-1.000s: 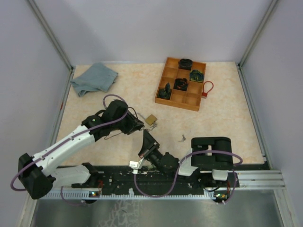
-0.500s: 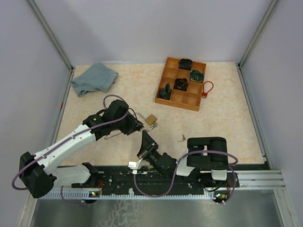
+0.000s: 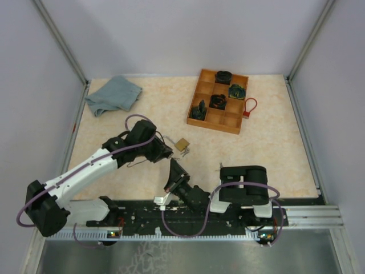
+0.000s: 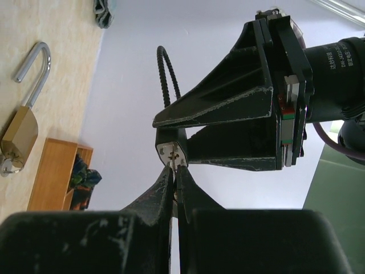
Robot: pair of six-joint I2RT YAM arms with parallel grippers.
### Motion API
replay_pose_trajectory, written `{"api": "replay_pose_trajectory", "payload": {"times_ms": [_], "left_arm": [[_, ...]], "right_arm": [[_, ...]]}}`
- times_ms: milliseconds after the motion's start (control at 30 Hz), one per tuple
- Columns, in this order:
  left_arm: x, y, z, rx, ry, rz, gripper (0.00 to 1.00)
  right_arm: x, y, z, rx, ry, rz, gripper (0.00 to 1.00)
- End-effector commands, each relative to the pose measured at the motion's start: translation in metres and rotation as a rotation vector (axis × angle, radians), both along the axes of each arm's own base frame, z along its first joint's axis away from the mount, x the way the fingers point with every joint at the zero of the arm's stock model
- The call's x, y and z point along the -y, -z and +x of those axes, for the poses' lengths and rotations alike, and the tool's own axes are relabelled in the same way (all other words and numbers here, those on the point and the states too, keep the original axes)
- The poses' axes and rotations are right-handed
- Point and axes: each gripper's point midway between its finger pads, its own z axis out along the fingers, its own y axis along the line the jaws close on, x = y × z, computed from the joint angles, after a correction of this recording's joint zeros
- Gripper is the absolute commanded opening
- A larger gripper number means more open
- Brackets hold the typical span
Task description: Unlock with the key
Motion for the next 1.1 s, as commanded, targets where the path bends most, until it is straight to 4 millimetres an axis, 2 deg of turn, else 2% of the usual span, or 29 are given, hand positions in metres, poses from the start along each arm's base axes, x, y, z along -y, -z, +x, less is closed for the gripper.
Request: {"api": "replay_pose_trajectory", "payload": {"times_ms": [0,200,467,667,900,1067], "left_arm": [[0.024,-0.023,-0.009,-0.018,0.057,-0.121,0.00],[0.042,-0.024,-0.019,-0.037,0.113,-0.175,0.00],[0.028,-0.017,-0.019,-0.005,0.112,-0.073,0.00],[0.029,-0.016,-0.024,-0.009,0.175,-0.042,0.00],[0.029,-0.032,-0.026,0.030,0.252,-0.013,0.00],[0.023,-0.027,-0.029,0.014,0.266,0.029,0.00]], "right_arm": [[-0.001,-0.038,0.001,0.034,-0.020,0.213,0.00],[-0.003,-0.040,0.002,0.037,-0.023,0.220,0.00],[0.020,-0.059,0.010,0.037,-0.006,0.267,0.00],[0.019,-0.044,0.010,-0.032,-0.027,0.231,0.00],[0.024,-0.025,0.015,-0.078,-0.010,0.204,0.00],[0.030,-0.022,0.022,-0.066,0.024,0.194,0.00]]}}
